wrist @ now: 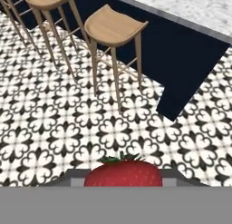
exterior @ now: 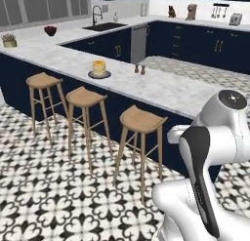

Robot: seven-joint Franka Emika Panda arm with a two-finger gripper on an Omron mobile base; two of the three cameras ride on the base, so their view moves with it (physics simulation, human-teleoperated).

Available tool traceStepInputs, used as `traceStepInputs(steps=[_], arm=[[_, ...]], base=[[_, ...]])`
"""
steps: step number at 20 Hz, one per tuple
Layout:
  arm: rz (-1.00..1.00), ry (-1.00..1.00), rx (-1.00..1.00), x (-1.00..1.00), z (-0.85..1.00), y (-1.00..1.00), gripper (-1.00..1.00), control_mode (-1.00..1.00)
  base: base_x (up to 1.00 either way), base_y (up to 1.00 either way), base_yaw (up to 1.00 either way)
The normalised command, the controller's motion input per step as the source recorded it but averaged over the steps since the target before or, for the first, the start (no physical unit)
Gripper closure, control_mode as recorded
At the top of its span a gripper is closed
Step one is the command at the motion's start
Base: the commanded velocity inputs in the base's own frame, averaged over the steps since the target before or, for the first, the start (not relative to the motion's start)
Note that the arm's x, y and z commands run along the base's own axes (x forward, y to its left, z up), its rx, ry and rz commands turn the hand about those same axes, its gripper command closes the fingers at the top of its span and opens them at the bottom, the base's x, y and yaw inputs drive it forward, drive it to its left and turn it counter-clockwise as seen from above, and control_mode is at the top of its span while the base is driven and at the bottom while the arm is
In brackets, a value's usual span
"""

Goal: Take the strawberry from the fridge and place it on top of the pancake, located on the dining counter.

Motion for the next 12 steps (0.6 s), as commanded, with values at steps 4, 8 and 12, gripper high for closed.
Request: traceStepInputs(steps=[4, 8, 12], arm=[[0.00, 0.00, 0.00, 0.00, 0.00, 0.00, 1.00, 1.00], [0.00, 0.00, 0.00, 0.00, 0.00, 0.00, 1.00, 1.00], [0.00, 0.00, 0.00, 0.00, 0.00, 0.00, 1.00, 1.00]], base=[[0.11, 1.00, -0.48], [0.20, 1.00, -0.48], [0.34, 1.00, -0.40]])
